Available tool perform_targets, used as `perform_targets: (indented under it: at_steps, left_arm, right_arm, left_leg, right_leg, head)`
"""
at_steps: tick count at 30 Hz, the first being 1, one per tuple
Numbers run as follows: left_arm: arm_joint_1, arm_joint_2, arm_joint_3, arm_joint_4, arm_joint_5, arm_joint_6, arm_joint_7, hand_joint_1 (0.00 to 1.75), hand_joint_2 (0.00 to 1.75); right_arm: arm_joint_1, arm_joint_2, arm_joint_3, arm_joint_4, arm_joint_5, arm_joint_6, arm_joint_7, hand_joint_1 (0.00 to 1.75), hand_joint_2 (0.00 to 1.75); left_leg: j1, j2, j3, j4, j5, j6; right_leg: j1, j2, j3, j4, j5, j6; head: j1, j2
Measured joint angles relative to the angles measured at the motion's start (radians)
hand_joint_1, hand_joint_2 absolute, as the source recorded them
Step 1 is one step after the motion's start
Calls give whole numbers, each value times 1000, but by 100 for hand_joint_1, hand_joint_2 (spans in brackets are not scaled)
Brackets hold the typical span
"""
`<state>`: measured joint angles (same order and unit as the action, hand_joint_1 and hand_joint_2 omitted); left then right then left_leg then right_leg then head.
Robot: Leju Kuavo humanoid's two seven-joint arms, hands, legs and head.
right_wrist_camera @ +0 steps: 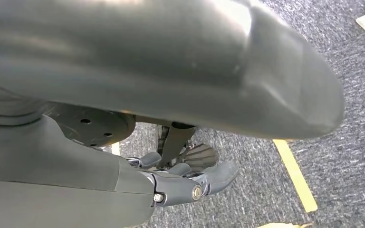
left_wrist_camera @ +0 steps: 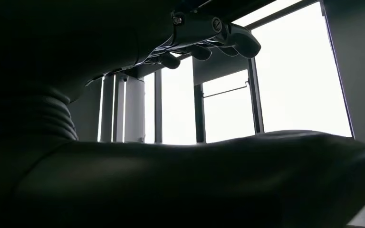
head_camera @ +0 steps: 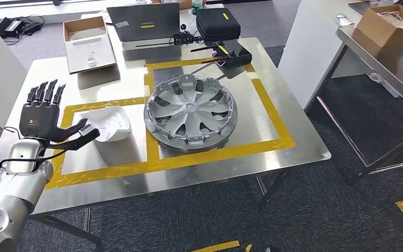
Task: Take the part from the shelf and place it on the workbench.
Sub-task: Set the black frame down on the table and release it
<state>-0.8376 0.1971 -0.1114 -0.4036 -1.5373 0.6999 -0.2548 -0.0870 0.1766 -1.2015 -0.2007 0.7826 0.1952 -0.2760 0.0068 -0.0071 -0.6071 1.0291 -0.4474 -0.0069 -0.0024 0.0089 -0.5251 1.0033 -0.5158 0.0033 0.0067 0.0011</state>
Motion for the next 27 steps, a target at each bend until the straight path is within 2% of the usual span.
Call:
perform_targets:
  at_steps: [3,5,6,8,9,10,11,12,13,15,16,18,20,21,22,24,25,26,27]
  left_arm:
    - [0,8,0,0,0,-2,0,0,0]
    - [-2,9,0,-1,0,-3,1,0,0]
    - [-2,10,0,-1,0,-4,1,0,0]
    - [-2,10,0,-1,0,-7,1,0,0]
    - [-2,10,0,-1,0,-7,1,0,0]
    - [-1,9,-1,0,0,-8,1,0,0]
    - [-1,9,-1,0,0,-8,1,0,0]
    - [-1,9,-2,0,0,-8,1,0,0]
    - [-1,9,-2,-1,0,-8,1,0,0]
    - [-3,10,-3,-2,0,-8,1,0,0]
    - [-3,10,-4,-3,0,-8,1,0,0]
    - [-4,13,-5,-4,0,-8,2,0,0]
    - [-3,16,-6,-3,0,-8,2,0,0]
    - [-3,17,-6,-2,0,-8,2,0,0]
    - [-4,18,-7,-2,0,-8,2,0,0]
    - [-4,18,-10,0,0,-10,3,0,0]
    - [-4,17,-12,1,0,-10,4,0,0]
    - [-4,16,-13,2,0,-12,5,0,0]
    - [-4,15,-14,2,0,-14,7,0,0]
  right_arm:
    - [0,0,0,0,1,5,0,0,0]
    - [-1,0,0,0,1,7,0,0,0]
    - [-1,-1,0,0,1,8,0,0,0]
    - [-1,-1,0,0,1,8,1,0,0]
    - [-1,-1,0,0,1,8,1,0,0]
    - [0,-1,0,0,1,8,1,0,0]
    - [0,-1,0,0,1,8,1,0,0]
    - [-1,-1,0,0,1,8,1,0,0]
    - [-1,-1,0,0,1,8,1,0,0]
    - [-2,-1,0,0,1,9,1,0,0]
    - [-2,-1,0,0,1,9,2,0,0]
    - [-4,-1,0,0,1,9,1,0,0]
    - [-4,-1,0,0,1,9,2,0,0]
    - [-4,-1,0,0,1,9,2,0,0]
    - [-4,-1,0,0,0,9,3,0,0]
    - [-4,-1,0,0,-1,7,5,0,0]
    - [-4,-1,0,0,-2,6,6,0,0]
    - [-4,-1,0,0,-3,5,7,0,0]
    - [-4,-1,0,0,-4,4,6,0,0]
  left_leg:
    - [-1,0,1,-2,4,7]
    - [6,3,3,-12,11,15]
    - [9,5,4,-17,15,19]
    - [11,8,0,-18,18,21]
    - [12,10,-4,-16,19,20]
    - [14,10,-7,-14,21,18]
    - [16,11,-10,-11,22,16]
    - [19,11,-14,-8,24,12]
    - [22,11,-17,-4,25,6]
    - [24,8,-24,1,30,-9]
    - [23,7,-28,3,34,-17]
    - [23,5,-32,-3,47,-36]
    - [27,5,-39,-2,44,-51]
    - [28,5,-49,18,21,-53]
    - [28,6,-66,63,-20,-53]
    - [24,6,-104,191,-110,-52]
    - [22,6,-113,244,-134,-51]
    - [20,6,-107,264,-135,-48]
    - [18,6,-82,248,-119,-45]
  right_leg:
    - [-2,1,0,-1,3,8]
    - [-1,0,-8,20,-16,15]
    - [-2,-1,-25,58,-41,18]
    - [-7,-2,-84,184,-106,25]
    - [-10,-2,-114,246,-127,29]
    - [-13,-3,-132,280,-130,32]
    - [-16,-3,-130,275,-112,34]
    - [-19,-4,-110,231,-80,37]
    - [-23,-5,-75,161,-45,40]
    - [-23,-1,-23,56,-1,38]
    - [-21,1,-16,35,3,32]
    - [-17,5,-28,36,10,11]
    - [-17,3,-38,31,22,-8]
    - [-18,2,-45,28,31,-17]
    - [-17,1,-53,27,39,-24]
    - [-11,0,-76,28,56,-33]
    - [-8,0,-88,28,65,-36]
    - [-5,0,-100,29,74,-36]
    - [-3,0,-111,30,82,-36]
  head:
    - [0,0]
    - [2,0]
    - [4,0]
    - [7,0]
    - [8,0]
    - [8,0]
    - [8,0]
    - [8,0]
    - [8,0]
    - [8,0]
    - [8,0]
    - [7,0]
    - [7,0]
    - [6,0]
    - [5,0]
    - [2,0]
    - [2,0]
    - [2,0]
    - [2,0]
